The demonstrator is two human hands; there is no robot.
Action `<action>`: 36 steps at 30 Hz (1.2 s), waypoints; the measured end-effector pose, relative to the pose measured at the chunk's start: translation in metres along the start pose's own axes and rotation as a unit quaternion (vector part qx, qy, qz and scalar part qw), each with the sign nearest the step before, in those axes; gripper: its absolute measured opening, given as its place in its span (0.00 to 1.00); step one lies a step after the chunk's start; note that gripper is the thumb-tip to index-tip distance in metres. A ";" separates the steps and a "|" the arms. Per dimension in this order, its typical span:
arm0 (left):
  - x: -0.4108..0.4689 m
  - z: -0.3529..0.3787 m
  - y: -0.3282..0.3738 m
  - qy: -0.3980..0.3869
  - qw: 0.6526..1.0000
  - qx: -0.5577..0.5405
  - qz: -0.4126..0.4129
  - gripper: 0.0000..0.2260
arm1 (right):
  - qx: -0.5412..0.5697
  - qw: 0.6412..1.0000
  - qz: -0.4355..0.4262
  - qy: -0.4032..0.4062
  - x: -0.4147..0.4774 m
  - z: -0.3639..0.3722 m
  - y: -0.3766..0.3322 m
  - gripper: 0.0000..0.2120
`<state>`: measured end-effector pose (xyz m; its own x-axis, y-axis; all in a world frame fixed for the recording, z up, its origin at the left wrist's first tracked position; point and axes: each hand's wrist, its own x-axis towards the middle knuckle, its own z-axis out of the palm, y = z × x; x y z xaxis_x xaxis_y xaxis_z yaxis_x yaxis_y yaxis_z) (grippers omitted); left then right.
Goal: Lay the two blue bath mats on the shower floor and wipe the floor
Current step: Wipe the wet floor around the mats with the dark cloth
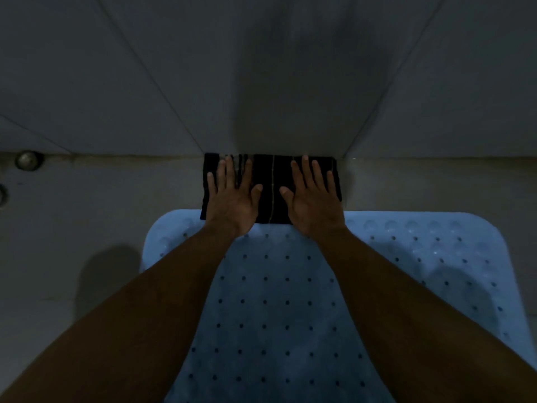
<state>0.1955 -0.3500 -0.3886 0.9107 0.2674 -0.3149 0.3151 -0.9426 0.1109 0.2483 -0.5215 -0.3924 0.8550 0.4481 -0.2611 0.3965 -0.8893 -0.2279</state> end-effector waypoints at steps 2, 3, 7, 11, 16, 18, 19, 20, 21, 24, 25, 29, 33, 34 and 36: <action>0.001 0.001 0.017 -0.013 1.000 0.000 -0.001 0.28 | -0.001 1.000 0.005 -0.013 -0.002 -0.005 0.015 0.30; 0.001 0.002 0.026 -0.018 1.000 -0.001 -0.004 0.28 | -0.004 1.000 0.005 -0.017 -0.003 -0.007 0.022 0.30; 0.002 0.001 0.053 -0.037 0.999 0.001 -0.019 0.28 | -0.012 1.000 0.004 -0.024 -0.005 -0.012 0.047 0.30; 0.002 0.003 0.081 -0.055 0.998 -0.006 -0.031 0.28 | -0.016 1.000 0.004 -0.019 -0.010 -0.014 0.072 0.31; 0.006 0.003 0.097 -0.089 0.994 -0.001 -0.058 0.28 | -0.011 1.000 -0.007 -0.009 -0.012 -0.016 0.087 0.31; 0.007 0.001 0.096 -0.101 0.993 -0.004 -0.061 0.28 | 0.001 1.000 -0.003 -0.004 -0.013 -0.017 0.082 0.30; 0.007 0.001 0.096 -0.105 0.992 -0.005 -0.063 0.28 | 0.005 1.000 -0.002 -0.002 -0.014 -0.018 0.080 0.30; 0.007 0.000 0.096 -0.108 0.992 -0.006 -0.065 0.28 | 0.006 1.000 -0.002 -0.003 -0.015 -0.018 0.080 0.29; 0.008 -0.001 0.097 -0.110 0.992 -0.009 -0.066 0.28 | 0.009 1.000 -0.003 -0.005 -0.016 -0.019 0.081 0.29; 0.008 -0.003 0.098 -0.112 0.991 -0.013 -0.067 0.28 | 0.015 1.000 -0.011 -0.022 -0.017 -0.019 0.084 0.28; 0.008 -0.003 0.099 -0.112 0.991 -0.013 -0.070 0.28 | 0.015 0.999 -0.013 -0.030 -0.018 -0.019 0.084 0.28; 0.009 -0.003 0.101 -0.111 0.991 -0.014 -0.073 0.28 | 0.011 0.999 0.014 -0.031 -0.022 -0.020 0.080 0.29; 0.008 -0.007 0.102 -0.125 0.989 -0.008 -0.075 0.28 | 0.031 0.998 0.032 -0.049 -0.021 -0.023 0.075 0.32; 0.009 -0.005 0.103 -0.119 0.990 -0.004 -0.072 0.28 | 0.029 0.998 0.033 -0.047 -0.022 -0.023 0.077 0.32; 0.007 0.000 0.102 -0.104 0.992 -0.012 -0.075 0.30 | 0.020 0.998 0.026 -0.049 -0.025 -0.020 0.081 0.33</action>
<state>0.2334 -0.4442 -0.3797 0.7796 0.3544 -0.5163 0.4509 -0.8898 0.0700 0.2662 -0.6064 -0.3858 0.8363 0.4099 -0.3641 0.3366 -0.9081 -0.2492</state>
